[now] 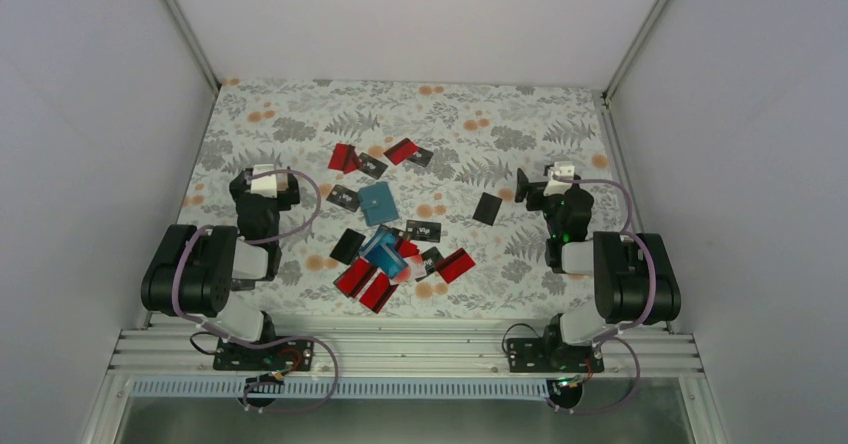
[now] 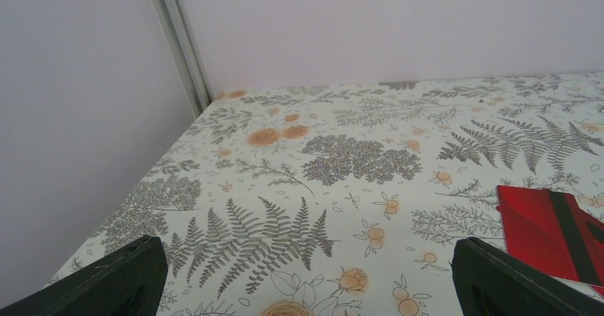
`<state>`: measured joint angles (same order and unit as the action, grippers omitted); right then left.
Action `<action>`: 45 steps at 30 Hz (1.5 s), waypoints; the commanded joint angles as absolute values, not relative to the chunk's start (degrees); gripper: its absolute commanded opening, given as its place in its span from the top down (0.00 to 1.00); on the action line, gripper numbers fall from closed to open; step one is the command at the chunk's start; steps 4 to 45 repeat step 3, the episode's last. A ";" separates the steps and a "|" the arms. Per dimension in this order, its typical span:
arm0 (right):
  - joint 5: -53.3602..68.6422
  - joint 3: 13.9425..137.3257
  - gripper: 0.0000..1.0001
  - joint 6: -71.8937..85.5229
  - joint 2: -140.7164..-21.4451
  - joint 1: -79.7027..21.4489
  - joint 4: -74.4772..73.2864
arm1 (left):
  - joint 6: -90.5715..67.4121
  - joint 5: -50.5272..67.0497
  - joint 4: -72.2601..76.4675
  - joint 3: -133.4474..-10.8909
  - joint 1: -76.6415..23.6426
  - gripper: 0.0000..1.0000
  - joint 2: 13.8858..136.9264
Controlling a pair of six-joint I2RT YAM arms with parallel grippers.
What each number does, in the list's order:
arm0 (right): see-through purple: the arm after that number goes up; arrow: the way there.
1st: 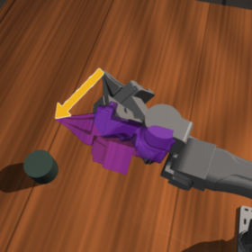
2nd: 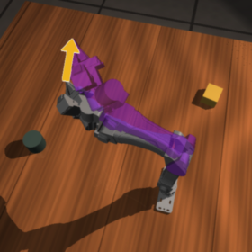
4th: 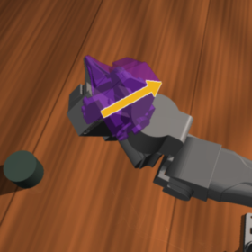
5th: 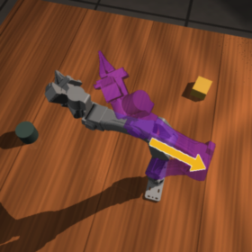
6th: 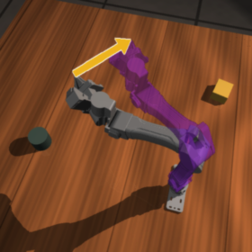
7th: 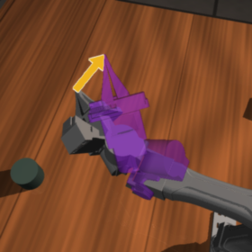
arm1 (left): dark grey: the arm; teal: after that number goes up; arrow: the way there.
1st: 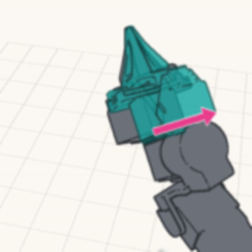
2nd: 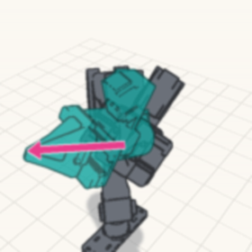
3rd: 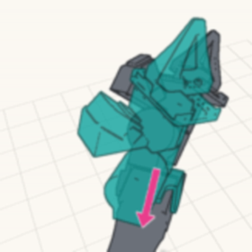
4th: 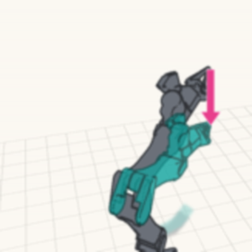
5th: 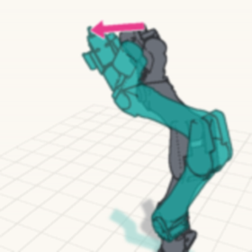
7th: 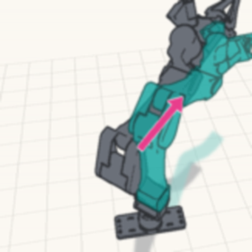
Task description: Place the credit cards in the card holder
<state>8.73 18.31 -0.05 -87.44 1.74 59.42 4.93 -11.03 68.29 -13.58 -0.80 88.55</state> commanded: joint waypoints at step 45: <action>8.99 18.14 0.00 -0.13 -87.01 2.09 63.07 | 4.13 -9.84 71.46 -13.60 -0.58 0.00 88.64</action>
